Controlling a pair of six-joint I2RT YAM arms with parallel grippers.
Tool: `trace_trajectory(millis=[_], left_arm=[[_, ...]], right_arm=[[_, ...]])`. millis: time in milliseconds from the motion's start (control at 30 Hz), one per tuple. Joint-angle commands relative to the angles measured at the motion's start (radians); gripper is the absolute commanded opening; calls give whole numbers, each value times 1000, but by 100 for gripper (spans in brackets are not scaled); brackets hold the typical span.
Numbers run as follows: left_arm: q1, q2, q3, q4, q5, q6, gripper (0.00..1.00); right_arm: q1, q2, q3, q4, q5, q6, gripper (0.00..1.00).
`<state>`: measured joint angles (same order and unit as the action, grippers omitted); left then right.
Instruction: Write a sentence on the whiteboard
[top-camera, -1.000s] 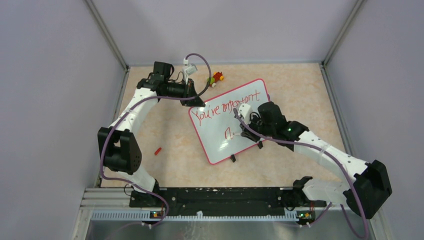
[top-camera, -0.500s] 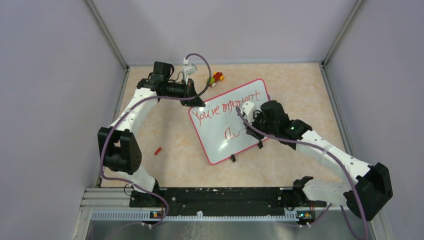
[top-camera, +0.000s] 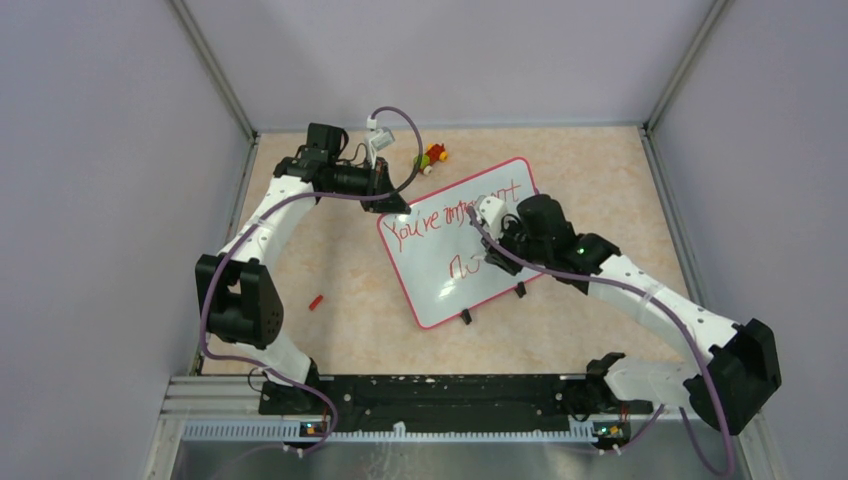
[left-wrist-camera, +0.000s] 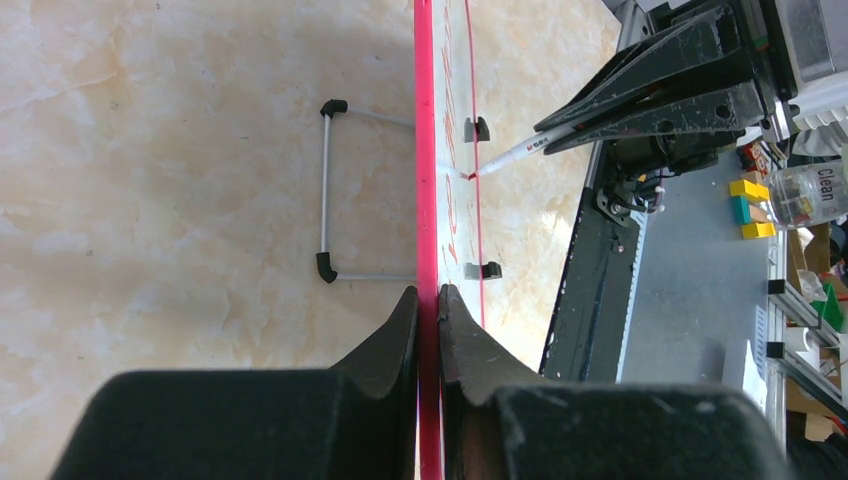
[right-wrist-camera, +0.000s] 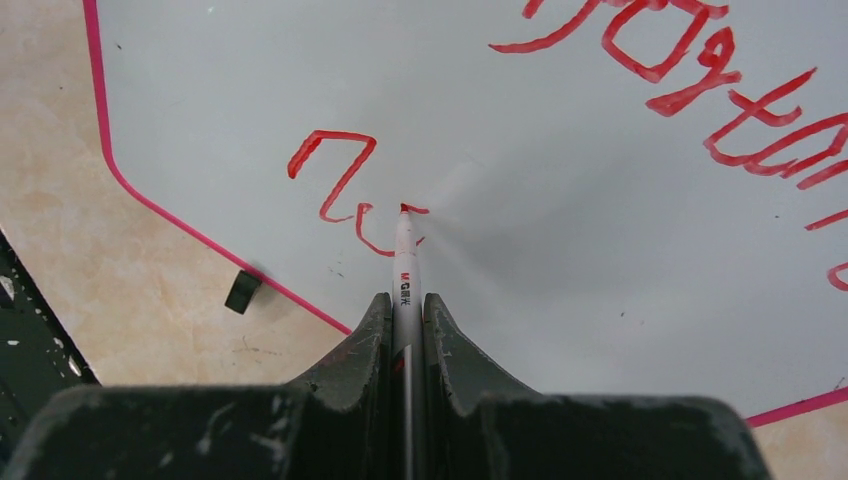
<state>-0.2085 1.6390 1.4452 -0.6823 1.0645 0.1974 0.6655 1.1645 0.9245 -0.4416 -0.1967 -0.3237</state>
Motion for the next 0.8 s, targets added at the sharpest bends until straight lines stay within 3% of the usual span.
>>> trace_trajectory(millis=[0,767], left_arm=[[-23,13,2,-17,-10,43,12],[-23,7,-1,-17,-11,42,12]], right_arm=[[21,14,11,41,-22,18,0],[48,-8,-13,8,-11,8,0]])
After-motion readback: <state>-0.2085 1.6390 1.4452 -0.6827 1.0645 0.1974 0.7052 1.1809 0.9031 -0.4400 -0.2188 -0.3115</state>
